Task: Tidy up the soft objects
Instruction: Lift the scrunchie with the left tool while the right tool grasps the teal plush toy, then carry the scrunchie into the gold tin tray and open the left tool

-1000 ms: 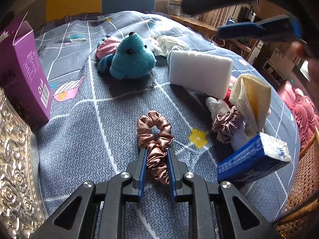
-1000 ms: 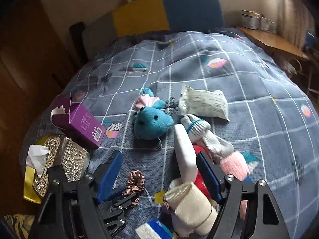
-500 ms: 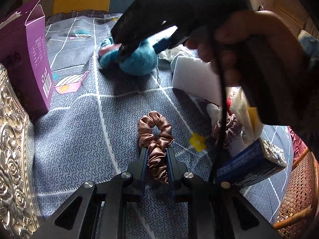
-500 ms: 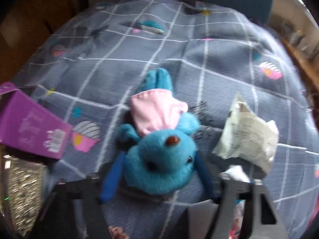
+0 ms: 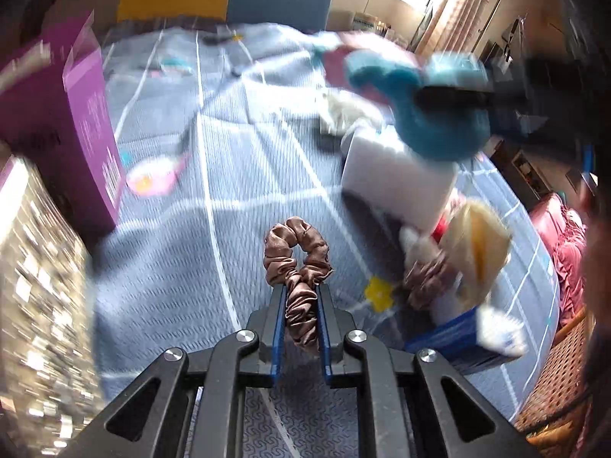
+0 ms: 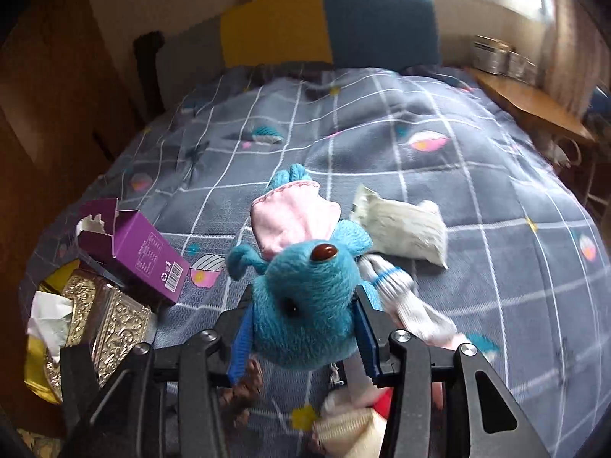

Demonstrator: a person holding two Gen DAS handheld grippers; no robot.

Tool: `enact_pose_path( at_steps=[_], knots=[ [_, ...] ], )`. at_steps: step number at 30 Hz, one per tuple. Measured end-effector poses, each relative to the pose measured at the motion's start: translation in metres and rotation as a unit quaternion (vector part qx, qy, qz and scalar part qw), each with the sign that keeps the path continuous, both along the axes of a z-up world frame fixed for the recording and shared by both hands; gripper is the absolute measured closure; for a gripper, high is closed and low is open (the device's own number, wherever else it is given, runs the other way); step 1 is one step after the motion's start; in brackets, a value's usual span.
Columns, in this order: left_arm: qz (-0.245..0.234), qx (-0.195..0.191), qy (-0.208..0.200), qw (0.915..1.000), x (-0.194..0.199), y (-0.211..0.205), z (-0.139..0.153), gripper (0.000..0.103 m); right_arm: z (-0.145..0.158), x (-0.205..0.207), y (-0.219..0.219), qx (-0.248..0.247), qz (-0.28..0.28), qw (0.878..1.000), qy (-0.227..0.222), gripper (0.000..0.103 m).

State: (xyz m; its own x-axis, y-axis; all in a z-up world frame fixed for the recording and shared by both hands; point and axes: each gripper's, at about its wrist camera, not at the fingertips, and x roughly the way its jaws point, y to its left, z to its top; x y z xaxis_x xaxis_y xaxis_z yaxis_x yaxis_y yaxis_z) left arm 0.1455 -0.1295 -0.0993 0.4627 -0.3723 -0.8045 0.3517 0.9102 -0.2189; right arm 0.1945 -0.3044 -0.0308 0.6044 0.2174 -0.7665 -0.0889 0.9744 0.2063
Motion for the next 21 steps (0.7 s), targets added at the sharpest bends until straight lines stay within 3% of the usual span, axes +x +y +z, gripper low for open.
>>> enact_pose_path(
  at_steps=[6,9,14,18,21],
  knots=[
    [0.016,0.006,-0.040,0.9990,0.025,0.001,0.067,0.089,-0.009,-0.031,-0.019,0.058,-0.044,0.997,-0.025,0.055],
    [0.044,-0.015,-0.048,0.9978,0.054,0.020,0.108,0.089,-0.014,-0.036,-0.014,0.067,-0.027,0.997,-0.032,0.055],
    [0.103,-0.034,-0.113,0.9877,0.076,0.078,0.179,0.089,-0.022,-0.039,0.007,0.043,0.024,0.998,-0.030,0.055],
    [0.173,-0.021,-0.138,0.9750,0.079,0.153,0.186,0.089,-0.028,-0.043,0.025,0.019,0.063,0.998,-0.024,0.055],
    [0.235,0.002,-0.130,0.9633,0.059,0.218,0.165,0.089,-0.032,-0.044,0.033,0.006,0.075,0.997,-0.017,0.055]
  ],
)
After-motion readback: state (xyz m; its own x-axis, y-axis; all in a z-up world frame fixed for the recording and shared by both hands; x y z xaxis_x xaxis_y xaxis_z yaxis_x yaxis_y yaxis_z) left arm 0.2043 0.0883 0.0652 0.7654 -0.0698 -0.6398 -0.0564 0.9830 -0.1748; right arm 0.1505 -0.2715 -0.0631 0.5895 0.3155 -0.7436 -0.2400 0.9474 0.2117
